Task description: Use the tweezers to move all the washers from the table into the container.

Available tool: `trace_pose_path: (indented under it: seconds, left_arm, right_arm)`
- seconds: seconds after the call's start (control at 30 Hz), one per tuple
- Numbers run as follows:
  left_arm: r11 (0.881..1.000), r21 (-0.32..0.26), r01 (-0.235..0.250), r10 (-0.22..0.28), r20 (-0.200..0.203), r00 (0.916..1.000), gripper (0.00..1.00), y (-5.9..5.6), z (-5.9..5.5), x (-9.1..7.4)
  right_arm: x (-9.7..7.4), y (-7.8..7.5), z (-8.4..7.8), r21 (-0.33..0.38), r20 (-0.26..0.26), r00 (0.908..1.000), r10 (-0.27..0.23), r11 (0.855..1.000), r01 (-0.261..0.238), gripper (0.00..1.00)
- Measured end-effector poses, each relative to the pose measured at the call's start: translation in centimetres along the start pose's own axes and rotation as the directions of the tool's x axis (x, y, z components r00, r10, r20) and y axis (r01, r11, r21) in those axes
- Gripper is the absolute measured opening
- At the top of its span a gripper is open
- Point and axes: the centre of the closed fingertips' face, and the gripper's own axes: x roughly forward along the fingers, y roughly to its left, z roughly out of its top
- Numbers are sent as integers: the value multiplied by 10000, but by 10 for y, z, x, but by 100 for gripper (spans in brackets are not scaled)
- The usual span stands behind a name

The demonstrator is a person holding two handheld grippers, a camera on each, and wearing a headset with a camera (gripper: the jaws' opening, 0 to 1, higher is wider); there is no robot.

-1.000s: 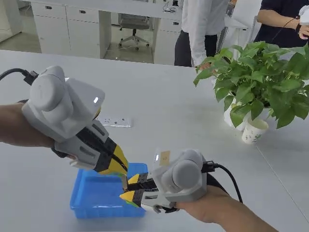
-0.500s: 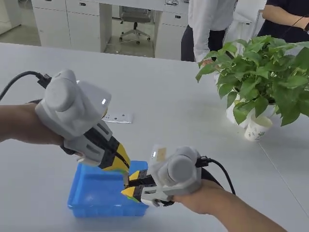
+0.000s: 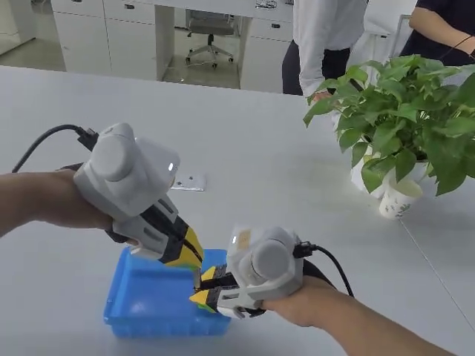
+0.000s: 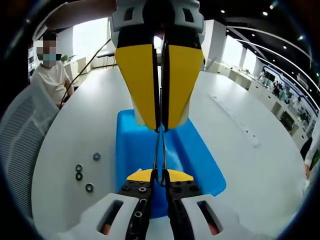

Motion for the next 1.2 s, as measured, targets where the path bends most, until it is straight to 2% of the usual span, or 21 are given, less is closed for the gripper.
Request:
trace_pose_path:
  seconds: [0.27, 0.63, 0.87, 1.2]
  left_arm:
    - [9994, -333, -8, 12, 118, 9999, 5, 2, -7, 2]
    - [9992, -398, 34, -29, 113, 9999, 5, 2, -10, 3]
    - [9992, -400, 43, -37, 146, 9999, 5, 2, -9, 3]
    - [9994, -338, 10, -1, 268, 9996, 5, -1, 0, -6]
  right_arm:
    - [5, -2, -5, -156, -168, 9999, 13, 9999, -16, 10]
    - [9, -1, -7, -449, -386, 9992, 116, 9989, -133, 11]
    - [7, -2, -7, -531, -440, 9990, 87, 9985, -110, 11]
    - [-3, 1, 1, -666, -299, 9995, -80, 9978, 60, 11]
